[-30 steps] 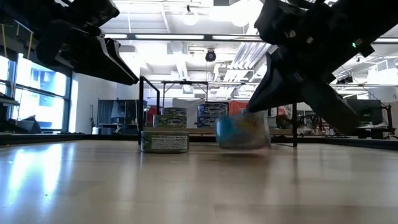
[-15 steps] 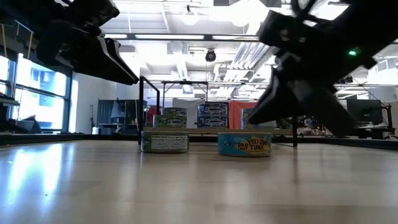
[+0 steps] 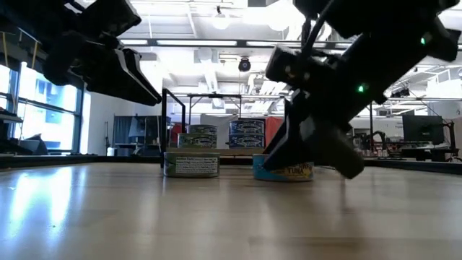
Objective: Stack canned seafood by type on shelf
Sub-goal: Stack the yellow-blue tuna can on top of the yellow-blue tuna can on the shelf
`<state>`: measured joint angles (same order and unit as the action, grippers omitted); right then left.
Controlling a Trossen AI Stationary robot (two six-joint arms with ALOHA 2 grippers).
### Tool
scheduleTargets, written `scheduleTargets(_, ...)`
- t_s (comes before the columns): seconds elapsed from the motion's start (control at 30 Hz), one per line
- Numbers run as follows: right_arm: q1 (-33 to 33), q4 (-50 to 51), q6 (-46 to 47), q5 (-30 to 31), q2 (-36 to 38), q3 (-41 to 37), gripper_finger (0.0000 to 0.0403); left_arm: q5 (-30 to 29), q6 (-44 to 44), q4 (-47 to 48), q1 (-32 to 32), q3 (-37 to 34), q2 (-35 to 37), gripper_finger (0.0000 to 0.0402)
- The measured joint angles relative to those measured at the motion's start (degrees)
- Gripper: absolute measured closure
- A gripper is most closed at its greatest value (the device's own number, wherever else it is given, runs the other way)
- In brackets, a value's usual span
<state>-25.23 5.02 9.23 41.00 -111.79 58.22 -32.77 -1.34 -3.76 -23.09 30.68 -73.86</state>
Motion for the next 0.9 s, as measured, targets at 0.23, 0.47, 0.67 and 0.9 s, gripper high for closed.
scheduleTargets(0.23, -0.1, 0.8, 3.5, 5.4, -3.0, 0.3, 0.0375, 0.4, 0.6, -3.6, 0.0, 0.0, -3.0, 0.0269)
scheduleTargets(0.47, -2.0, 7.3, 5.1, 3.7, -1.4, 0.2, 0.0398, 0.8, 1.1, -6.0, 0.0, 0.0, -4.4, 0.0269)
scheduleTargets(0.67, -4.2, 10.0, 5.3, 1.7, 2.8, -0.2, 0.0402, 1.1, 2.1, -7.6, 0.0, 0.0, -4.4, 0.0269)
scheduleTargets(0.9, -6.1, 9.3, 5.9, 5.1, 4.8, -0.2, 0.0403, 1.1, 2.1, -8.2, 0.0, 0.0, -4.4, 0.0269)
